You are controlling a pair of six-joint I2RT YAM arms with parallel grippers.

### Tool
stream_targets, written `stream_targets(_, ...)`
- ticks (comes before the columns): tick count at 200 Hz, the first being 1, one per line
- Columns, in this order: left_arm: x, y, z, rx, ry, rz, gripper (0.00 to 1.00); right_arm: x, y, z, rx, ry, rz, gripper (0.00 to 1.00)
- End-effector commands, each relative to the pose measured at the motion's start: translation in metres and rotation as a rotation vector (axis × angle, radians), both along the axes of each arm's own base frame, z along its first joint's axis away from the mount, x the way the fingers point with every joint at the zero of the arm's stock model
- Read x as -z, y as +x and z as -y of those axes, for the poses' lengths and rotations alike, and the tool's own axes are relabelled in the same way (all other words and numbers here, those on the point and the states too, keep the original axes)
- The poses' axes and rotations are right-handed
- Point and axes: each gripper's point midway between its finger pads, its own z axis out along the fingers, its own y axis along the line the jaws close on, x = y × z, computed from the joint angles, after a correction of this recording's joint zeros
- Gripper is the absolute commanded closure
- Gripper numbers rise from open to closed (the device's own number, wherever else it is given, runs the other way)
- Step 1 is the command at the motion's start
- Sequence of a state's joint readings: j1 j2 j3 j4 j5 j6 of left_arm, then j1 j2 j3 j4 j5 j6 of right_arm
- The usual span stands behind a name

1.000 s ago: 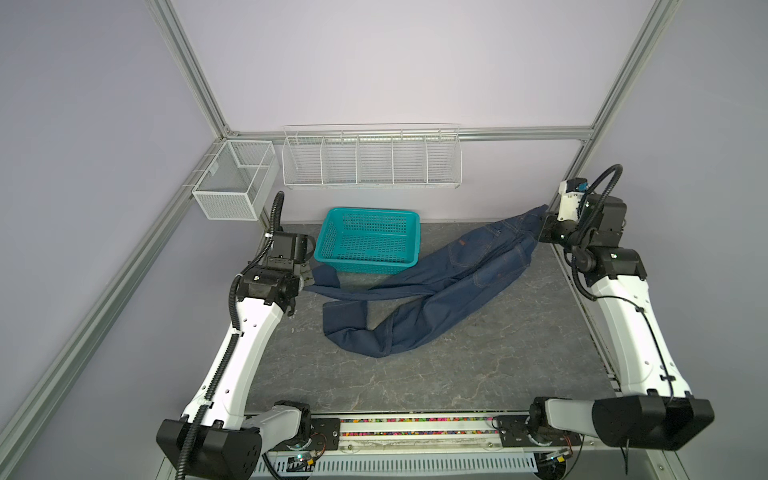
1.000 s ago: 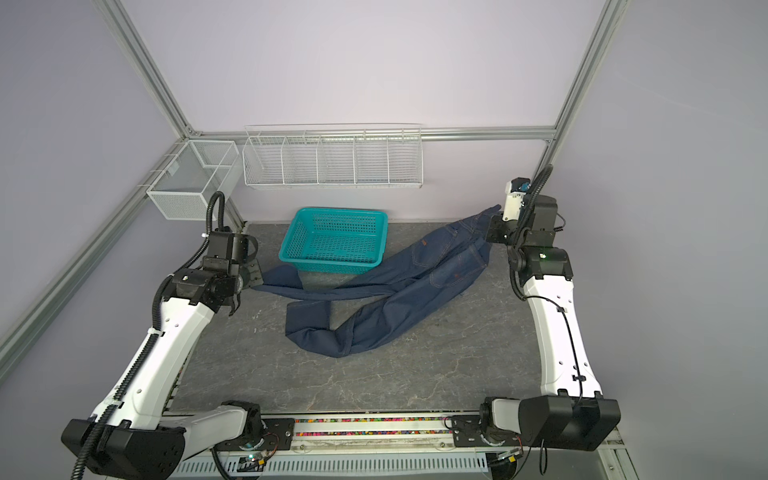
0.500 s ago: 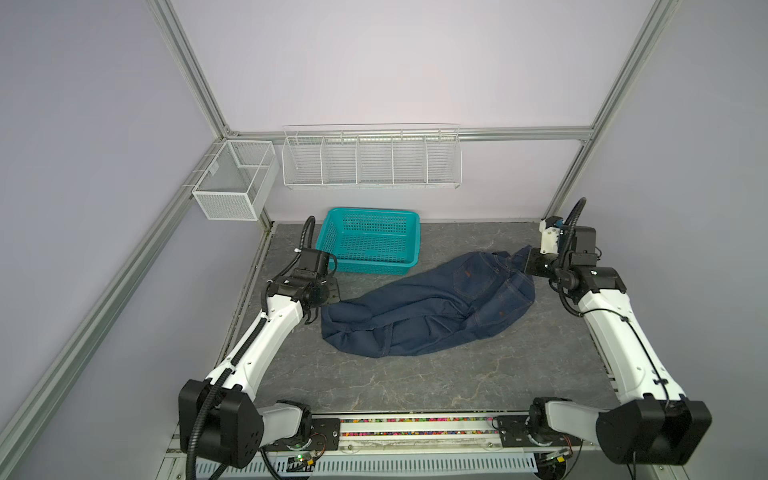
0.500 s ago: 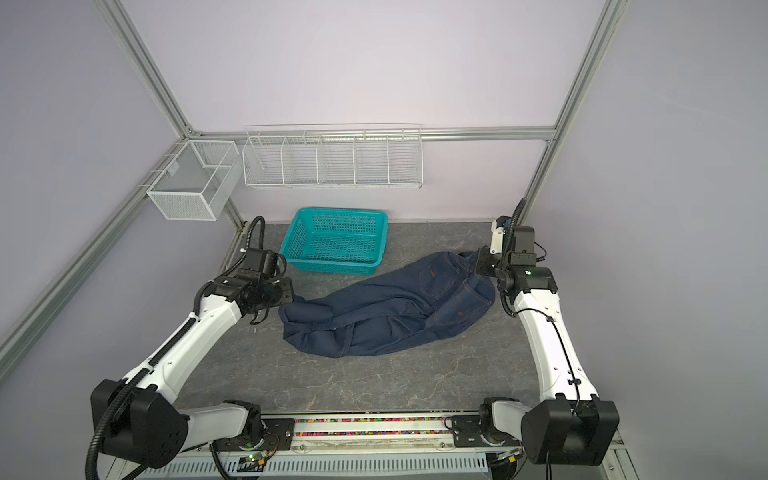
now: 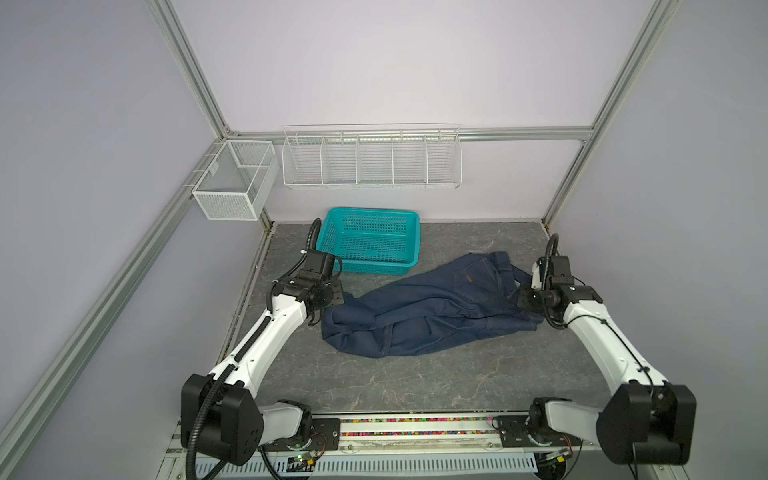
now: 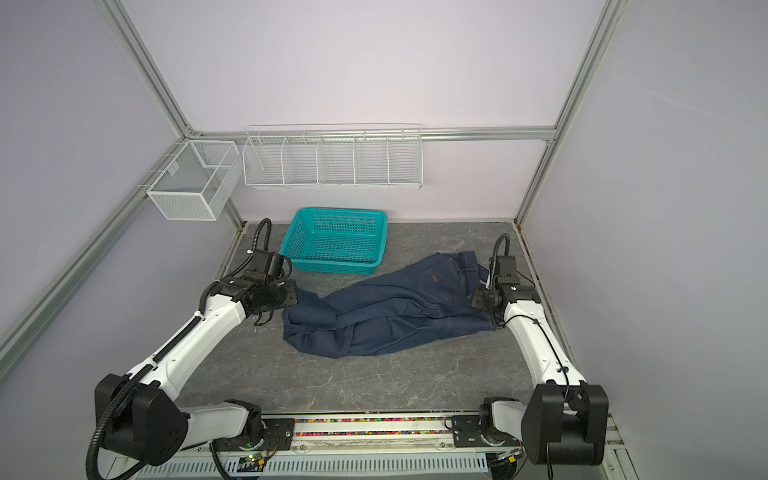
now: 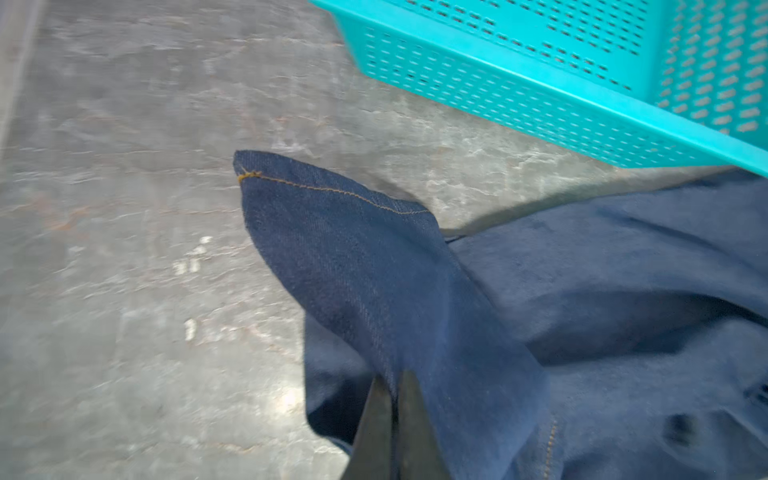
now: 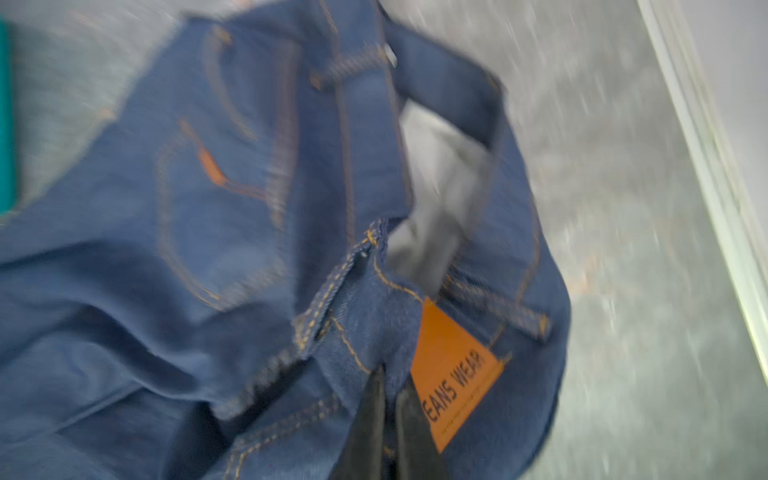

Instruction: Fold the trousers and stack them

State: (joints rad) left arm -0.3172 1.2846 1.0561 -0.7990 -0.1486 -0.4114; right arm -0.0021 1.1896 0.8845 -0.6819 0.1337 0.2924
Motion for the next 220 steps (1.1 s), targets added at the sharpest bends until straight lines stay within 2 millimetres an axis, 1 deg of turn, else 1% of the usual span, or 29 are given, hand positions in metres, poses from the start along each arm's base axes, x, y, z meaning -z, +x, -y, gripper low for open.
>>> stream_targets(1,-0.010,-0.010,-0.031,-0.097,0.114,0.017,1.00,0.002,-0.033,0.024,0.115,-0.084,-0.030,0.59)
stream_targets(3,-0.010,-0.010,-0.033,-0.102,0.119,0.017,1.00,0.001,-0.033,0.024,0.115,-0.086,-0.029,0.57)
stream_targets(4,-0.010,-0.011,-0.034,-0.105,0.121,0.016,1.00,0.000,-0.033,0.025,0.114,-0.089,-0.024,0.54)
stream_targets(11,-0.009,-0.014,-0.039,-0.118,0.132,0.015,1.00,-0.010,-0.029,0.027,0.106,-0.095,0.001,0.43)
stream_targets(17,-0.007,-0.016,-0.043,-0.129,0.136,0.016,1.00,-0.016,-0.025,0.027,0.091,-0.098,0.013,0.39)
stream_targets(18,-0.007,-0.016,-0.044,-0.131,0.137,0.016,1.00,-0.025,-0.020,0.027,0.086,-0.100,0.035,0.38)
stream_targets(19,-0.006,-0.017,-0.045,-0.133,0.137,0.015,1.00,-0.027,-0.018,0.027,0.082,-0.099,0.040,0.37)
stream_targets(28,-0.001,-0.021,-0.050,-0.146,0.141,0.009,1.00,-0.046,-0.003,0.021,0.041,-0.085,0.087,0.34)
stream_targets(30,-0.001,-0.021,-0.051,-0.149,0.141,0.011,1.00,-0.046,-0.002,0.020,0.036,-0.082,0.088,0.34)
stream_targets(33,0.001,-0.023,-0.053,-0.156,0.141,0.006,1.00,-0.058,0.006,0.018,0.021,-0.074,0.119,0.32)
stream_targets(41,0.007,-0.026,-0.056,-0.166,0.141,-0.004,1.00,-0.070,0.021,0.009,-0.011,-0.040,0.159,0.30)
stream_targets(46,0.012,-0.028,-0.058,-0.173,0.141,-0.011,1.00,-0.079,0.035,0.002,-0.040,-0.012,0.187,0.28)
stream_targets(66,0.027,-0.036,-0.064,-0.195,0.142,-0.044,1.00,-0.089,0.076,-0.027,-0.176,0.037,0.199,0.26)
stream_targets(68,0.028,-0.037,-0.065,-0.198,0.144,-0.048,1.00,-0.096,0.082,-0.031,-0.200,0.034,0.217,0.25)
stream_targets(77,0.030,-0.040,-0.068,-0.211,0.145,-0.052,1.00,-0.095,0.097,-0.038,-0.244,0.023,0.208,0.25)
stream_targets(87,0.030,-0.042,-0.070,-0.220,0.146,-0.053,1.00,-0.087,0.116,-0.045,-0.293,0.031,0.185,0.23)
stream_targets(99,0.030,-0.046,-0.074,-0.235,0.153,-0.054,0.98,-0.077,0.131,-0.050,-0.330,0.045,0.150,0.22)
stream_targets(107,0.029,-0.049,-0.077,-0.241,0.159,-0.058,0.96,-0.067,0.141,-0.058,-0.384,0.057,0.133,0.22)
stream_targets(109,0.030,-0.050,-0.077,-0.243,0.161,-0.062,0.95,-0.059,0.145,-0.059,-0.398,0.059,0.117,0.22)
stream_targets(111,0.030,-0.050,-0.078,-0.245,0.162,-0.064,0.95,-0.061,0.145,-0.060,-0.404,0.062,0.121,0.22)
stream_targets(116,0.030,-0.052,-0.080,-0.248,0.167,-0.069,0.93,-0.050,0.151,-0.063,-0.428,0.072,0.092,0.22)
stream_targets(119,0.030,-0.053,-0.081,-0.253,0.168,-0.071,0.91,-0.048,0.152,-0.064,-0.438,0.074,0.085,0.22)
stream_targets(139,0.031,-0.058,-0.084,-0.261,0.171,-0.084,0.82,-0.016,0.169,-0.068,-0.506,0.084,0.005,0.23)
stream_targets(140,0.031,-0.058,-0.084,-0.261,0.171,-0.085,0.82,-0.010,0.170,-0.068,-0.508,0.085,-0.007,0.24)
stream_targets(149,0.028,-0.058,-0.083,-0.260,0.163,-0.083,0.77,-0.005,0.180,-0.074,-0.536,0.108,-0.003,0.24)
stream_targets(160,0.023,-0.058,-0.082,-0.261,0.153,-0.077,0.72,0.003,0.192,-0.079,-0.549,0.124,0.000,0.24)
stream_targets(178,0.012,-0.058,-0.083,-0.280,0.143,-0.067,0.57,0.020,0.209,-0.083,-0.567,0.105,-0.017,0.25)
stream_targets(198,-0.006,-0.052,-0.081,-0.286,0.115,-0.010,0.50,0.037,0.221,-0.090,-0.606,0.072,-0.037,0.26)
stream_targets(220,-0.018,-0.036,-0.065,-0.228,0.042,0.061,0.44,0.059,0.228,-0.093,-0.635,0.052,-0.076,0.29)
